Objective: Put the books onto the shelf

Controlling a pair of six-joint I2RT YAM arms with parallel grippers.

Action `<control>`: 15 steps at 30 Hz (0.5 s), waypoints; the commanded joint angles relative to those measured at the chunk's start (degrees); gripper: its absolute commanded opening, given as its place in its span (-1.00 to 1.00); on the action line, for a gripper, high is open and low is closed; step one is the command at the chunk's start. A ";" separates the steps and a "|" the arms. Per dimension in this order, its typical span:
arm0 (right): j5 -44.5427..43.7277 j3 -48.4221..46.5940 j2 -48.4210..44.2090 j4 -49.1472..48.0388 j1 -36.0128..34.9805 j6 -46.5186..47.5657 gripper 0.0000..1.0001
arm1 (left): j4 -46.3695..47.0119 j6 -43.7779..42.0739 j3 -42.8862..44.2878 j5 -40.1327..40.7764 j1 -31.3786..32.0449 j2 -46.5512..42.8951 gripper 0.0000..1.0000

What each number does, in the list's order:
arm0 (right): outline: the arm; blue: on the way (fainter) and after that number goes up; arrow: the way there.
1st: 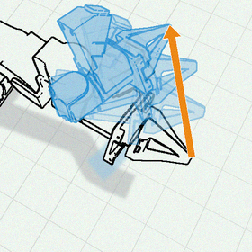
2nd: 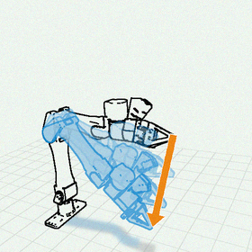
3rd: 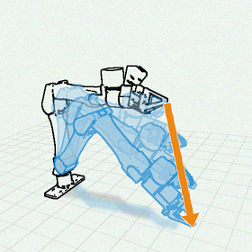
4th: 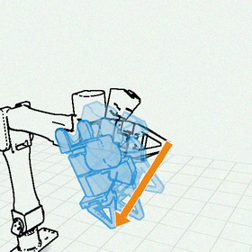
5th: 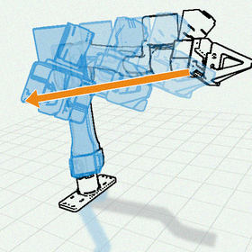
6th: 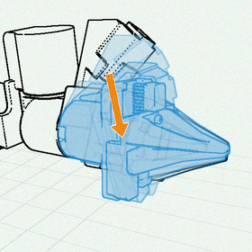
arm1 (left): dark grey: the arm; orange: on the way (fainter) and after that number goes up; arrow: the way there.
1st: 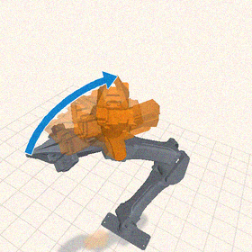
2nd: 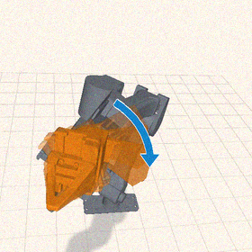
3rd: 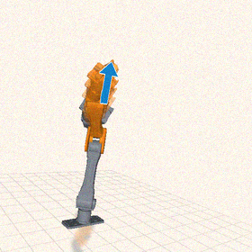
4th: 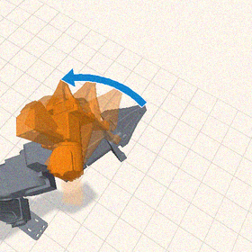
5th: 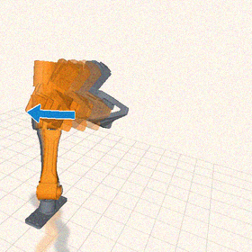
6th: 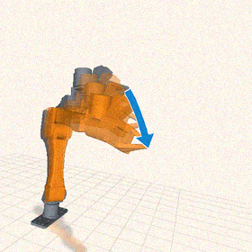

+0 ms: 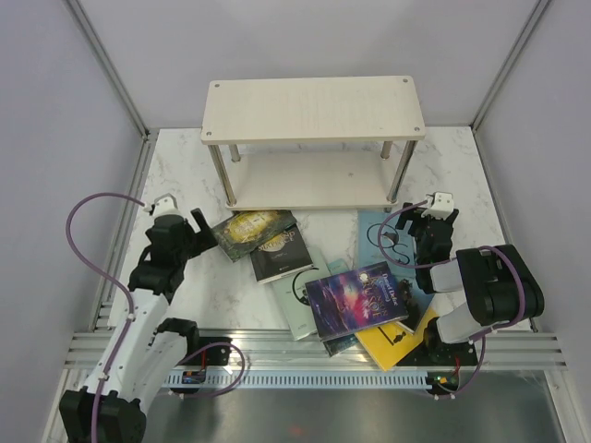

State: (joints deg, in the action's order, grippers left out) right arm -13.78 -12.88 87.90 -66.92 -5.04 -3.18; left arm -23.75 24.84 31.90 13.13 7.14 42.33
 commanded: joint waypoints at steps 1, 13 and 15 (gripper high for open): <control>0.86 -0.21 -0.09 -2.78 -0.15 0.37 0.96 | -5.25 -0.39 4.39 -4.99 -0.11 -1.98 1.00; -7.74 -14.41 -14.41 37.84 -0.85 -3.31 0.96 | -12.02 5.13 10.38 -20.75 -0.11 -10.26 0.99; -10.12 -21.64 -17.40 49.02 -0.76 -5.16 0.96 | -15.96 10.21 10.29 -19.81 -0.11 -7.89 1.00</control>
State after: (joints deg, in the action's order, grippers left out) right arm -18.33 -23.73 76.05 -39.66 -5.69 -4.84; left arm -33.21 28.58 42.00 -1.89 7.14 30.92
